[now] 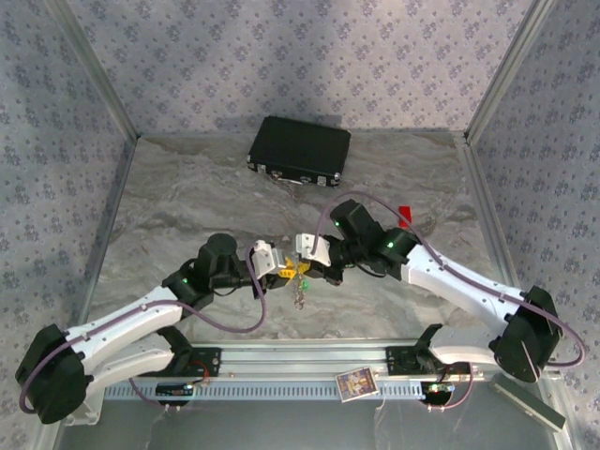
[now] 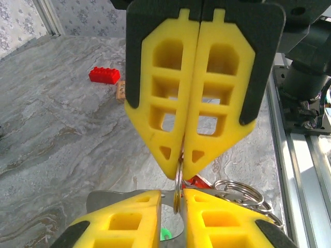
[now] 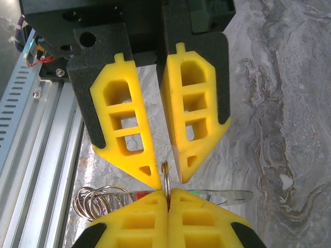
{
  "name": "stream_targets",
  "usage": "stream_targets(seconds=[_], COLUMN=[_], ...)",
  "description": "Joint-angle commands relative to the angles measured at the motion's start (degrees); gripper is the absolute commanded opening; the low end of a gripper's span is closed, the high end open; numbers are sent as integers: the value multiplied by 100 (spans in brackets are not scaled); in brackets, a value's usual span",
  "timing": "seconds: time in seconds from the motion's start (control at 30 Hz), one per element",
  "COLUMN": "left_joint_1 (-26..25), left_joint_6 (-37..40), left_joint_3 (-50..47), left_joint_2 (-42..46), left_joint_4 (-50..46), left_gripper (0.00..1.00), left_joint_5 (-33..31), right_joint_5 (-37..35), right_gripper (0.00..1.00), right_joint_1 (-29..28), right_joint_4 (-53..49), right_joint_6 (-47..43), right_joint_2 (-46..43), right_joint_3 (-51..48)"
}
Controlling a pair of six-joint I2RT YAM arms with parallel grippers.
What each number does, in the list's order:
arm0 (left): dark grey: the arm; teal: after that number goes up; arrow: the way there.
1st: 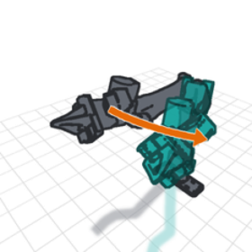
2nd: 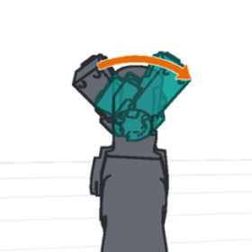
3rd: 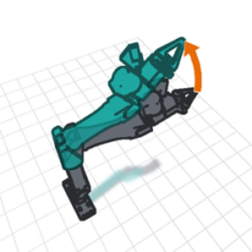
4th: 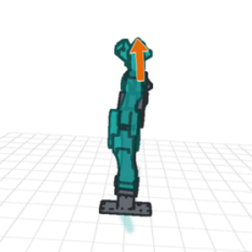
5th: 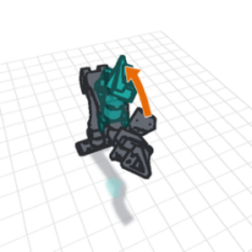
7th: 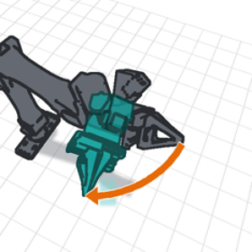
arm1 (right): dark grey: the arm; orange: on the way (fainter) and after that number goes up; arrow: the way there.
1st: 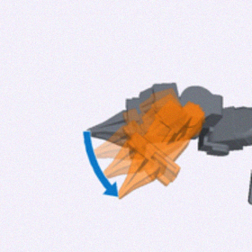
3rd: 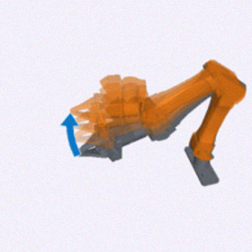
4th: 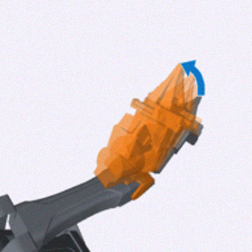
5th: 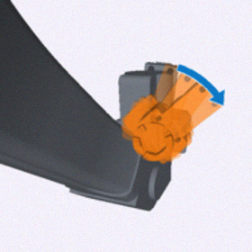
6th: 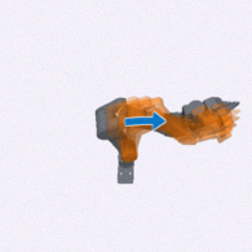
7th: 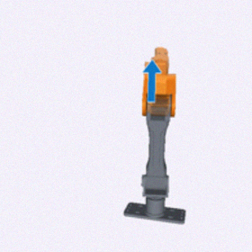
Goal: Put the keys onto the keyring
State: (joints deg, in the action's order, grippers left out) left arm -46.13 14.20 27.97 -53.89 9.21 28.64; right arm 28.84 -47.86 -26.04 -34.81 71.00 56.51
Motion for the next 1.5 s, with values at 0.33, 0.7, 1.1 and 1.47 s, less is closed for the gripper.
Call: stream_targets(seconds=[0.33, 0.7, 1.1, 1.47], left_joint_1=[-16, -14, -18, -19], left_joint_6=[351, 75, -13, -74], left_joint_3=[346, -227, -393, -455], left_joint_2=[-18, 221, 271, 265], left_joint_4=[-569, 558, 967, 1165], left_gripper=[0, 0, 0, 0], left_joint_5=[113, 229, 284, 192], right_joint_5=[-465, 401, 614, 586], right_gripper=[14, 29, 35, 37], right_joint_1=[-276, 285, 329, 154], right_joint_4=[-503, 517, 1464, 2701], right_joint_6=[-381, 410, 936, 1514], right_joint_2=[201, -368, -337, -113], right_joint_3=[412, -641, -1291, -1767])
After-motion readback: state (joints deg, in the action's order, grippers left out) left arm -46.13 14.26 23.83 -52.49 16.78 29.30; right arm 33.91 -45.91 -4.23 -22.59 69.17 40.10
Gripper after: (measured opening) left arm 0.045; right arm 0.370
